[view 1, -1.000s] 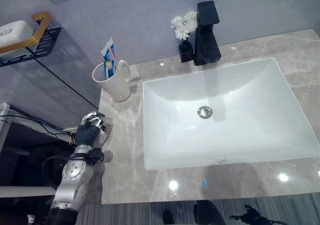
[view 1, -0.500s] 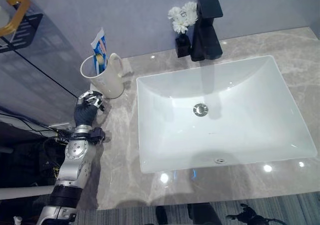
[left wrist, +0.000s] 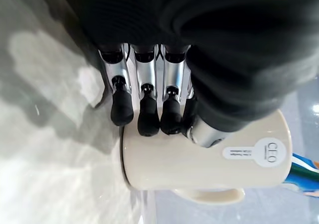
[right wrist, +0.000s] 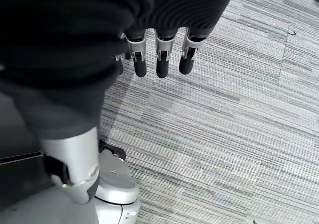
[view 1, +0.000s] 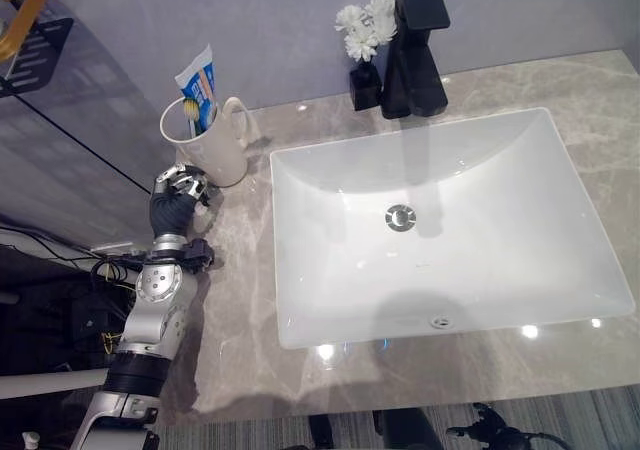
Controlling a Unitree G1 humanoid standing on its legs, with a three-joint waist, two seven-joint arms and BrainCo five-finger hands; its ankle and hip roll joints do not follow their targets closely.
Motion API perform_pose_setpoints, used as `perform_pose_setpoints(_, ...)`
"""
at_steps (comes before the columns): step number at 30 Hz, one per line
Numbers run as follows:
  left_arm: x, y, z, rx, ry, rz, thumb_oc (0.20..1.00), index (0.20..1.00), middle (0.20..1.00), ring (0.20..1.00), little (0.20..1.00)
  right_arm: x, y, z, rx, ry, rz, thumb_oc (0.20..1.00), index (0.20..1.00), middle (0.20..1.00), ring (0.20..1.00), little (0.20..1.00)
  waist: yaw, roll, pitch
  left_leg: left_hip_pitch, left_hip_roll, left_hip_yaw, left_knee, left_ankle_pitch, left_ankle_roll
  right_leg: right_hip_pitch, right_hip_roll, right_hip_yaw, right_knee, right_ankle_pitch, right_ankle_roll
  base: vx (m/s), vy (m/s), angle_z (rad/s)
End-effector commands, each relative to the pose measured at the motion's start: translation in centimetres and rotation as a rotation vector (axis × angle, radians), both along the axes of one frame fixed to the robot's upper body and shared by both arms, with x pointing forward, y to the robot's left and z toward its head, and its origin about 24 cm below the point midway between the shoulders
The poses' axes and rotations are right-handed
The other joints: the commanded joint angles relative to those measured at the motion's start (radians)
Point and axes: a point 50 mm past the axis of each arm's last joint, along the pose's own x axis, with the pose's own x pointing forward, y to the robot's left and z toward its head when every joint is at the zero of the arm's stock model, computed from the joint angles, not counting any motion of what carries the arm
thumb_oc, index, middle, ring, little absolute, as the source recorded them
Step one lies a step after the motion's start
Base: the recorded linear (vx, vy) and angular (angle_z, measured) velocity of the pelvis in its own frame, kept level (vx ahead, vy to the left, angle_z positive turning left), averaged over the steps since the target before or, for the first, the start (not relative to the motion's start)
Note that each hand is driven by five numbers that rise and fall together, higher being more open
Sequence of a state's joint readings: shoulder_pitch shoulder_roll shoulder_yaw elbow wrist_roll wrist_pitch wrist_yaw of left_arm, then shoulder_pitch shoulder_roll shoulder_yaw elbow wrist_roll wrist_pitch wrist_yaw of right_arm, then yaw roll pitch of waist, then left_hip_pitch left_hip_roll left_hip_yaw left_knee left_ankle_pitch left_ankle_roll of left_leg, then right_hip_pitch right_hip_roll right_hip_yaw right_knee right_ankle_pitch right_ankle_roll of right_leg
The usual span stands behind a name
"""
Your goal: Put brush and paste in cup on sink, flatten towel.
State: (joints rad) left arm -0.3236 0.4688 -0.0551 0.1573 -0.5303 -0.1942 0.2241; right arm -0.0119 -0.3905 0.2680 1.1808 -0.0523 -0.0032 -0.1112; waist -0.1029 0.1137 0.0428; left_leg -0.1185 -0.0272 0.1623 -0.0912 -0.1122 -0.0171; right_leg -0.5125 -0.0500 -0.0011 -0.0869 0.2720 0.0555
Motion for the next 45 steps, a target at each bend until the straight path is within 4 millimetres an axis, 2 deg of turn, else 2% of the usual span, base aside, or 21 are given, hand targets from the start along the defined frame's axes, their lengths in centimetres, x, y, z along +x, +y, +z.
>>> perform_pose_setpoints(1, 0.3, 0.7, 0.7, 0.069, -0.011, 0.021, 0.200, 0.200, 0.200, 0.200, 0.200, 1.0, 0.4, 0.2, -0.006, -0.034, 0.014, 1.000, 1.000, 1.000, 1.000, 1.000, -0.033, -0.016, 0.016, -0.039, 0.008, -0.008, 0.004, 0.088, -0.034, 0.098, -0.014, 0.014, 0.000, -0.075, 0.053, 0.00, -0.020, -0.03)
perform_pose_setpoints(5, 0.0, -0.1, 1.1, 0.064, -0.041, -0.002, 0.200, 0.200, 0.200, 0.200, 0.200, 1.3, 0.6, 0.2, -0.002, -0.049, 0.008, 1.000, 1.000, 1.000, 1.000, 1.000, -0.032, -0.018, 0.020, -0.039, 0.009, -0.005, 0.004, 0.086, -0.034, 0.094, -0.009, 0.018, 0.000, -0.076, 0.051, 0.00, -0.017, -0.08)
perform_pose_setpoints(11, -0.9, -0.3, 0.3, 0.066, -0.022, -0.034, 0.200, 0.200, 0.200, 0.200, 0.200, 1.0, 0.6, 0.1, 0.005, -0.040, 0.005, 1.000, 1.000, 1.000, 1.000, 1.000, -0.030, -0.017, 0.018, -0.032, 0.011, 0.006, 0.004, 0.080, -0.034, 0.093, -0.004, 0.025, 0.000, -0.077, 0.048, 0.01, 0.000, -0.03)
perform_pose_setpoints(22, 0.3, 0.5, 0.9, 0.044, -0.026, 0.053, 0.200, 0.200, 0.200, 0.200, 0.200, 0.7, 0.8, 0.0, 0.004, -0.040, 0.013, 1.000, 1.000, 1.000, 1.000, 1.000, -0.044, -0.020, 0.008, -0.035, 0.018, 0.019, 0.004, 0.076, -0.038, 0.084, 0.002, 0.024, 0.000, -0.076, 0.047, 0.00, -0.008, -0.03)
perform_pose_setpoints(29, 1.2, 1.8, 0.9, 0.060, -0.005, 0.134, 0.200, 0.200, 0.200, 0.200, 0.200, 0.7, 0.8, 0.1, 0.003, -0.047, 0.034, 1.000, 1.000, 1.000, 1.000, 1.000, -0.055, -0.032, 0.006, -0.037, 0.023, 0.024, 0.004, 0.075, -0.041, 0.079, 0.010, 0.025, 0.000, -0.078, 0.046, 0.00, -0.003, 0.00)
perform_pose_setpoints(32, 1.6, 2.3, 1.9, 0.087, -0.024, 0.159, 0.200, 0.200, 0.200, 0.200, 0.200, 0.7, 1.2, 0.0, 0.015, -0.052, 0.030, 1.000, 1.000, 1.000, 1.000, 1.000, -0.056, -0.039, 0.004, -0.042, 0.025, 0.023, 0.004, 0.076, -0.042, 0.073, 0.013, 0.028, 0.000, -0.076, 0.046, 0.01, -0.013, -0.04)
perform_pose_setpoints(35, 1.3, 2.3, 1.6, 0.072, -0.022, 0.156, 0.200, 0.200, 0.200, 0.200, 0.200, 0.7, 1.3, -0.1, 0.019, -0.052, 0.028, 1.000, 1.000, 1.000, 1.000, 1.000, -0.054, -0.040, 0.006, -0.043, 0.025, 0.022, 0.004, 0.077, -0.042, 0.072, 0.014, 0.026, 0.000, -0.076, 0.046, 0.00, -0.003, -0.02)
perform_pose_setpoints(36, 0.9, 2.6, 0.7, 0.032, -0.003, 0.149, 0.200, 0.200, 0.200, 0.200, 0.200, 0.6, 1.3, -0.1, 0.019, -0.046, 0.031, 1.000, 1.000, 1.000, 1.000, 1.000, -0.051, -0.040, 0.008, -0.040, 0.026, 0.023, 0.004, 0.077, -0.043, 0.073, 0.016, 0.027, 0.000, -0.076, 0.044, 0.00, 0.000, 0.00)
perform_pose_setpoints(38, 0.7, 2.9, 0.3, 0.020, 0.008, 0.154, 0.200, 0.200, 0.200, 0.200, 0.200, 0.6, 1.3, -0.1, 0.023, -0.044, 0.027, 1.000, 1.000, 1.000, 1.000, 1.000, -0.050, -0.040, 0.007, -0.038, 0.027, 0.025, 0.004, 0.077, -0.043, 0.074, 0.017, 0.028, 0.000, -0.077, 0.044, 0.00, 0.000, 0.00)
perform_pose_setpoints(39, 0.5, 3.4, -0.1, 0.011, 0.021, 0.168, 0.200, 0.200, 0.200, 0.200, 0.200, 0.6, 1.2, -0.1, 0.025, -0.044, 0.024, 1.000, 1.000, 1.000, 1.000, 1.000, -0.048, -0.041, 0.007, -0.036, 0.027, 0.027, 0.004, 0.078, -0.043, 0.075, 0.019, 0.031, 0.000, -0.077, 0.044, 0.02, -0.001, -0.05)
perform_pose_setpoints(40, 0.1, 5.0, -0.7, 0.016, 0.053, 0.223, 0.200, 0.200, 0.200, 0.200, 0.200, 0.2, 1.1, -0.2, 0.024, -0.036, 0.022, 1.000, 1.000, 1.000, 1.000, 1.000, -0.045, -0.041, 0.006, -0.035, 0.030, 0.030, 0.004, 0.079, -0.045, 0.073, 0.022, 0.032, 0.000, -0.078, 0.043, 0.02, -0.001, -0.07)
perform_pose_setpoints(45, 0.3, 6.3, -0.2, 0.023, 0.055, 0.274, 0.200, 0.200, 0.200, 0.200, 0.200, 0.3, 1.0, -0.1, 0.020, -0.042, 0.024, 1.000, 1.000, 1.000, 1.000, 1.000, -0.045, -0.042, 0.009, -0.038, 0.033, 0.031, 0.004, 0.081, -0.047, 0.069, 0.026, 0.030, 0.000, -0.079, 0.042, 0.01, -0.005, -0.04)
